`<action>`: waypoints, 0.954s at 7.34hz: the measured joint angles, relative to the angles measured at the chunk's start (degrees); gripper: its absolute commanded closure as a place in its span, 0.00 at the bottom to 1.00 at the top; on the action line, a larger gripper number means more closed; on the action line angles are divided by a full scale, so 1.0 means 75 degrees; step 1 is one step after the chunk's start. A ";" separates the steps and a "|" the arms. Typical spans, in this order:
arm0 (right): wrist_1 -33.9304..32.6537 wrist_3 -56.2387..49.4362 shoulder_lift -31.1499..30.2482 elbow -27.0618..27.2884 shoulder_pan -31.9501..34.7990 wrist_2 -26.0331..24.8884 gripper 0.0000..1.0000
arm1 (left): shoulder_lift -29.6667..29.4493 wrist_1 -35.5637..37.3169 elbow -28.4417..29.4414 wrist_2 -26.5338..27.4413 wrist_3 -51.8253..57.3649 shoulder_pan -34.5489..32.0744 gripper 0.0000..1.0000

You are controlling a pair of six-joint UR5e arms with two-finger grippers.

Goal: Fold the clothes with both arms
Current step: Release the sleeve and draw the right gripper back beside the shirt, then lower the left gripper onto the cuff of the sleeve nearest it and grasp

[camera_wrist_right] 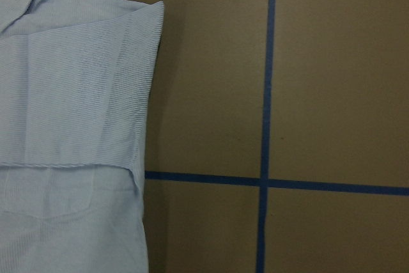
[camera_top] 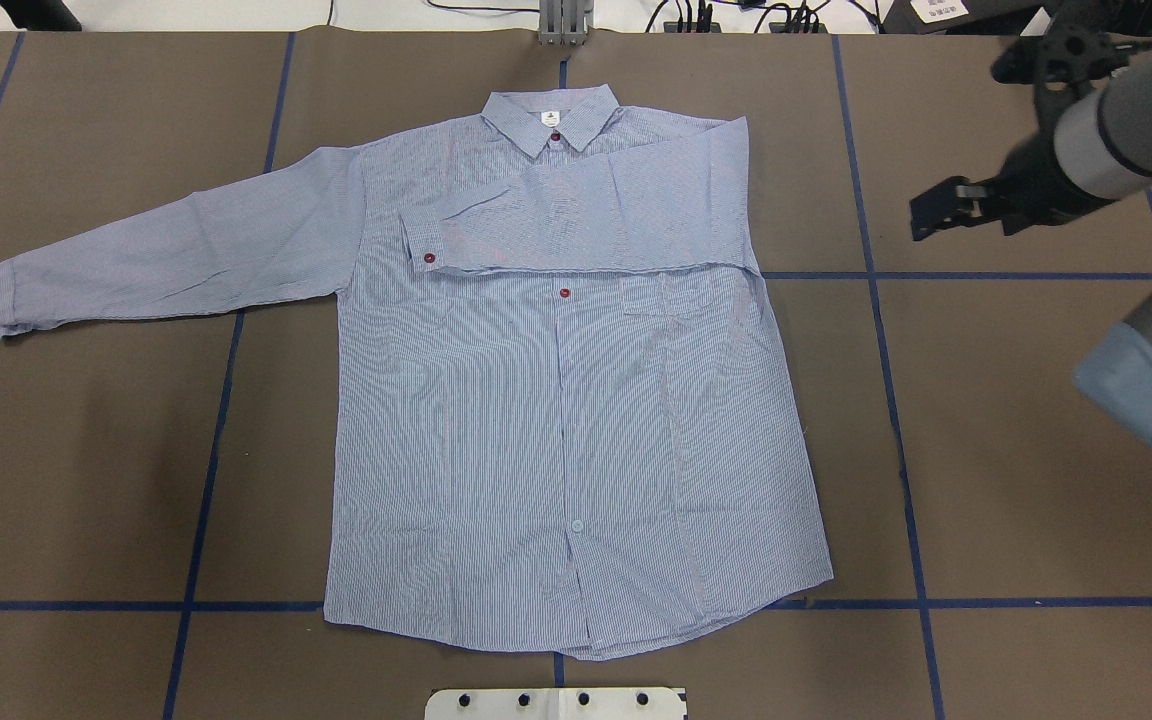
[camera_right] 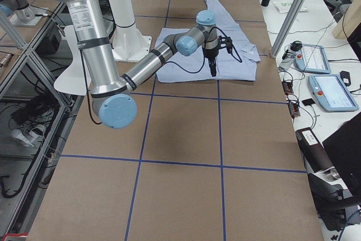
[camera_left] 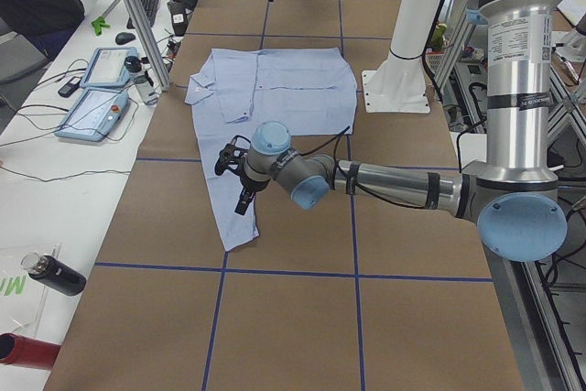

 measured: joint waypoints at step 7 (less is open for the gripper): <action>0.1685 -0.0654 -0.1751 -0.0027 0.0826 0.0727 0.00 | -0.0336 -0.3173 0.2607 0.0625 -0.1803 0.0821 0.00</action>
